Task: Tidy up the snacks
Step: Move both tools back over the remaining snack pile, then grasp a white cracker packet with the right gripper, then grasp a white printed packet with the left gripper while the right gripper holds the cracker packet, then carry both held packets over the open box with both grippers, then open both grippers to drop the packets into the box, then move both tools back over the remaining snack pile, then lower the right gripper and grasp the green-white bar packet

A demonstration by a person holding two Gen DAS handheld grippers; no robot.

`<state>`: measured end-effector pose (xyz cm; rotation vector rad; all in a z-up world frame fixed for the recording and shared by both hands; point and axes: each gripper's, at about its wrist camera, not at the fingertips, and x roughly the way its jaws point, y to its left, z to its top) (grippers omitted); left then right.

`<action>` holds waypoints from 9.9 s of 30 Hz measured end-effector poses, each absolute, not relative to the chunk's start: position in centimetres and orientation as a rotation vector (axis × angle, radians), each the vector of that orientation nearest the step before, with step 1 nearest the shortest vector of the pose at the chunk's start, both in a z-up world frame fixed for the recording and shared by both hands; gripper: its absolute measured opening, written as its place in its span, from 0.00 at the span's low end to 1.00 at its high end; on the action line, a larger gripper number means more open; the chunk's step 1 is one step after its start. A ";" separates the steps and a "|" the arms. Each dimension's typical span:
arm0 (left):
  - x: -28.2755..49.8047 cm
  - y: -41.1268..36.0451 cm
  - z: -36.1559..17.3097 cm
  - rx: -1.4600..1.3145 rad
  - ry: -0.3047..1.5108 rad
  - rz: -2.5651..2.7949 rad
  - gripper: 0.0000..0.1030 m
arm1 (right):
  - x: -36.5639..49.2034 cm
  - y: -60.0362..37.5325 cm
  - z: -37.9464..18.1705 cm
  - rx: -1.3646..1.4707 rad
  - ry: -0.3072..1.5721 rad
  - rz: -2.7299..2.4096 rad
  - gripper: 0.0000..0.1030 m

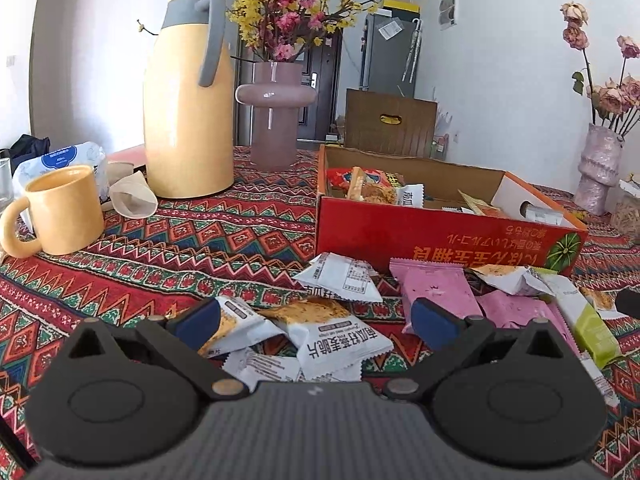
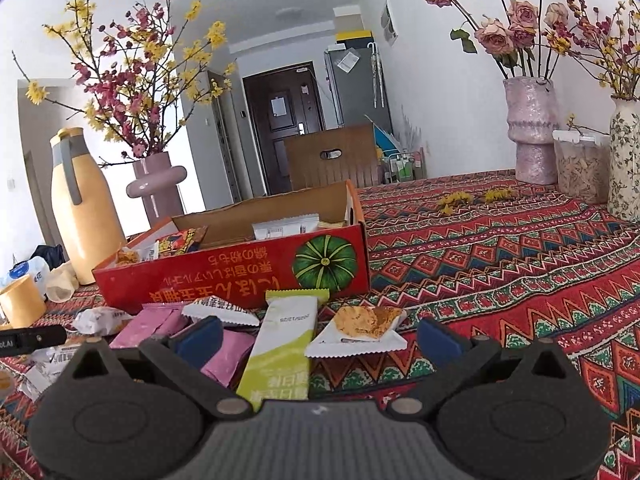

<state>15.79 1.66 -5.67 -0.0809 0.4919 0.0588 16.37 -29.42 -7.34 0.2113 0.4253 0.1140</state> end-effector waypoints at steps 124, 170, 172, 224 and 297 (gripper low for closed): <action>17.0 2.6 -7.3 -0.001 0.827 0.027 1.00 | 14.0 -26.4 -7.3 0.224 0.337 0.203 0.41; 14.0 -2.3 -0.7 -0.025 0.430 -0.055 0.58 | 13.7 -26.9 -4.6 0.228 0.293 0.231 0.41; 14.6 -2.7 0.0 -0.022 0.414 -0.051 0.58 | 14.1 -26.9 -3.7 0.217 0.272 0.231 0.41; 31.5 -2.5 -0.7 -0.126 0.418 0.184 1.00 | 31.3 -26.3 -2.9 0.207 0.307 0.111 1.00; 15.1 1.9 -5.8 -0.078 0.500 -0.032 1.00 | 23.2 -25.1 -7.8 0.048 0.745 0.146 0.55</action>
